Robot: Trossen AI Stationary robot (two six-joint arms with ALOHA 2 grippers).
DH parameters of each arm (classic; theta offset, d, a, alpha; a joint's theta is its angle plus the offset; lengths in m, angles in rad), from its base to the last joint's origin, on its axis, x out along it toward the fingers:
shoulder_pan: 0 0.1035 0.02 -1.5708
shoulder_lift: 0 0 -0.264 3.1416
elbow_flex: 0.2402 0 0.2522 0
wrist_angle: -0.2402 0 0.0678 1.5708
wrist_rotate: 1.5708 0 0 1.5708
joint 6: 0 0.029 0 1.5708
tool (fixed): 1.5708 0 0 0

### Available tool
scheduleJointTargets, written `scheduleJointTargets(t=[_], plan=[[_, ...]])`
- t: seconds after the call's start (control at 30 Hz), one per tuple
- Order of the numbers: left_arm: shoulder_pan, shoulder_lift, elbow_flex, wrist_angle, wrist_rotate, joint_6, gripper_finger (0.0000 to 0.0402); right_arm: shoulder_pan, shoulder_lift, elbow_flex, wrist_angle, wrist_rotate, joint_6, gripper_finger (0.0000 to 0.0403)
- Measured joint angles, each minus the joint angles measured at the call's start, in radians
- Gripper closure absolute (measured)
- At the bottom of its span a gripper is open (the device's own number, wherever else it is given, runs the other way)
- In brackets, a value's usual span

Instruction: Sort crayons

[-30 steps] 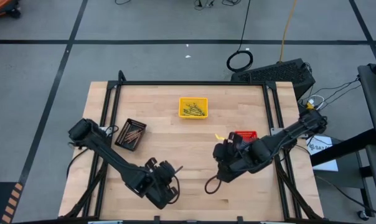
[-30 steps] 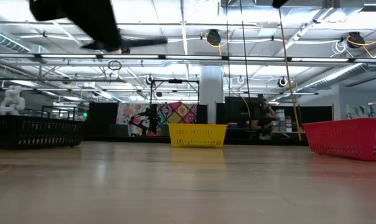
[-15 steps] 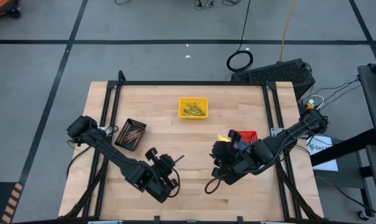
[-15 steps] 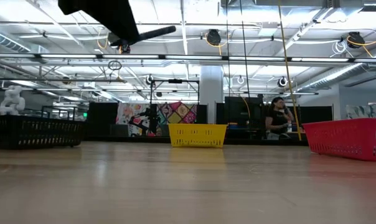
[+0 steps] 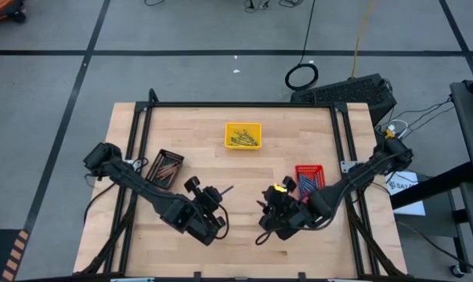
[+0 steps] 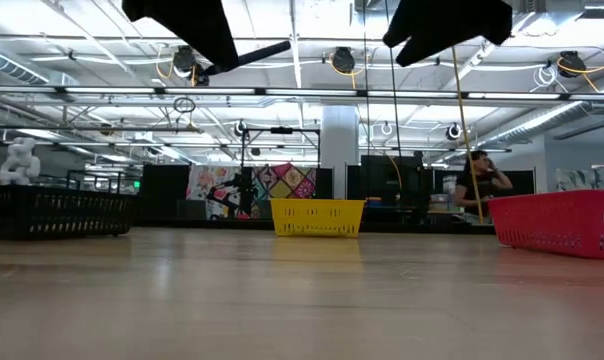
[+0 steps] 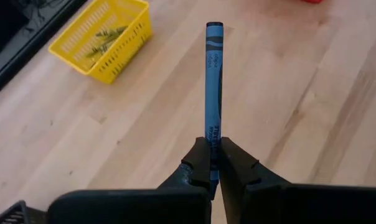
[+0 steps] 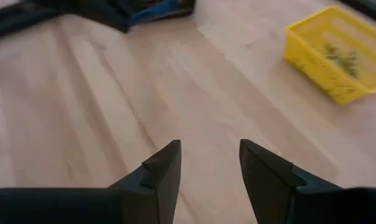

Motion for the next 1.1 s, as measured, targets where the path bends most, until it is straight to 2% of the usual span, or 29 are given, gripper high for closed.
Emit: scheduleJointTargets(t=[0.2,0.33,0.53,0.67,0.87,1.1], plan=[[0.017,0.001,0.000,0.057,-0.026,0.032,0.0394,0.026,0.000,-0.080,0.141,0.075,0.000,0.0252],[0.027,0.001,0.000,0.111,-0.042,0.044,0.0394,0.051,0.000,-0.087,0.186,0.135,-0.031,0.0252],[0.037,0.001,0.000,0.212,-0.046,0.140,0.0394,0.072,0.000,-0.087,0.298,0.201,-0.129,0.0252],[0.037,0.001,0.000,0.268,-0.061,0.193,0.0394,0.075,0.006,-0.087,0.312,0.251,-0.138,0.0252],[0.037,0.002,0.000,0.300,-0.075,0.245,0.0394,0.075,0.021,-0.087,0.319,0.263,-0.146,0.0252],[0.038,0.002,0.000,0.423,-0.093,0.401,0.0394,0.061,0.082,-0.087,0.344,0.263,-0.253,0.0252]])
